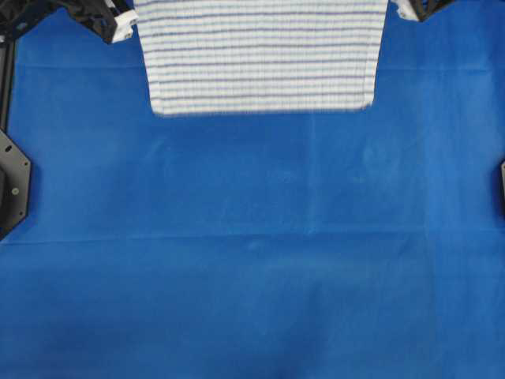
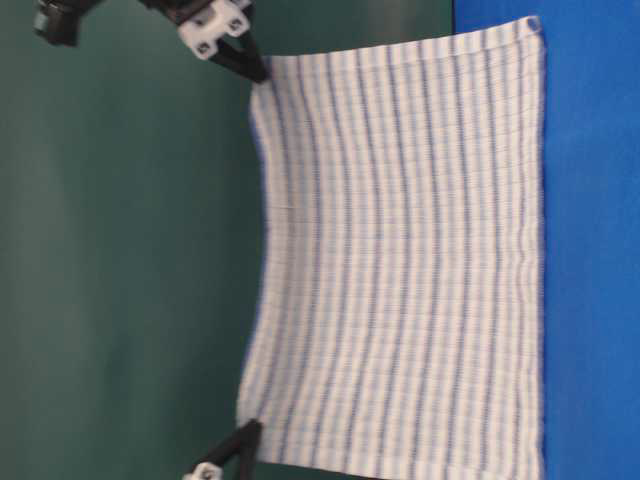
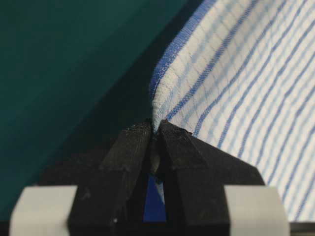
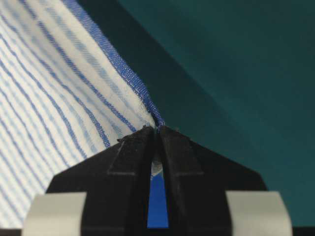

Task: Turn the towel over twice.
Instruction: 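Lift the far corners with both grippers and sweep them toward the near edge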

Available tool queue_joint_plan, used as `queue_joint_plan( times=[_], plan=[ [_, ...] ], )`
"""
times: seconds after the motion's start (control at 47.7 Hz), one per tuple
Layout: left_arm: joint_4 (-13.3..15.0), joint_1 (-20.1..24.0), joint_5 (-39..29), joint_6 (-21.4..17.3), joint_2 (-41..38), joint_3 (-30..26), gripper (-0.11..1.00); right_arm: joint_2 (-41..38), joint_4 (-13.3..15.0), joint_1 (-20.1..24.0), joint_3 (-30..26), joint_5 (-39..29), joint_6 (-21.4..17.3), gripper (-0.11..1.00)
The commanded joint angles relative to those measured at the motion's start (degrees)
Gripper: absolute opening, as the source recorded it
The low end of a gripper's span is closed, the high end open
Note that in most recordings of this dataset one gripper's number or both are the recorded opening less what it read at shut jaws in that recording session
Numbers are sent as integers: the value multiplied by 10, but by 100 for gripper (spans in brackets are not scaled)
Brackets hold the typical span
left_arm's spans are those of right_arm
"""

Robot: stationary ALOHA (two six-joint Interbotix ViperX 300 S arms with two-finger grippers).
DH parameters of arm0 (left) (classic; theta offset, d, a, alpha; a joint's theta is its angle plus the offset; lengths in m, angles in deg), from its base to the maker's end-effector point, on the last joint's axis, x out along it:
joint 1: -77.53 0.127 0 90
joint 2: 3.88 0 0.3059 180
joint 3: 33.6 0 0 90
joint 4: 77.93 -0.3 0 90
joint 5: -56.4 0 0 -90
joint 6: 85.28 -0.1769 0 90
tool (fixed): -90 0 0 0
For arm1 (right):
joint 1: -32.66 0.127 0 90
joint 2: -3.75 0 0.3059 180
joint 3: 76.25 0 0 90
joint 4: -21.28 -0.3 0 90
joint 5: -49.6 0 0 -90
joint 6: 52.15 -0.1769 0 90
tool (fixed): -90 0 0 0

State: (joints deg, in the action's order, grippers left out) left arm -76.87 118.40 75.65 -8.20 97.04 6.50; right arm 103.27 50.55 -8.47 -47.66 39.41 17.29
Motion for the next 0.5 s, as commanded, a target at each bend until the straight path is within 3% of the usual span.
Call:
queue_joint_plan(
  times=[0.0,0.209,0.482],
  plan=[
    [0,-11,14,1,26,-4,3,31,2,1,-11,-2,0,8],
    [0,-33,23,0,66,11,3,75,2,30,10,-3,-1,8],
    [0,-93,9,1,127,48,3,123,-6,119,45,-57,-11,8]
  ],
)
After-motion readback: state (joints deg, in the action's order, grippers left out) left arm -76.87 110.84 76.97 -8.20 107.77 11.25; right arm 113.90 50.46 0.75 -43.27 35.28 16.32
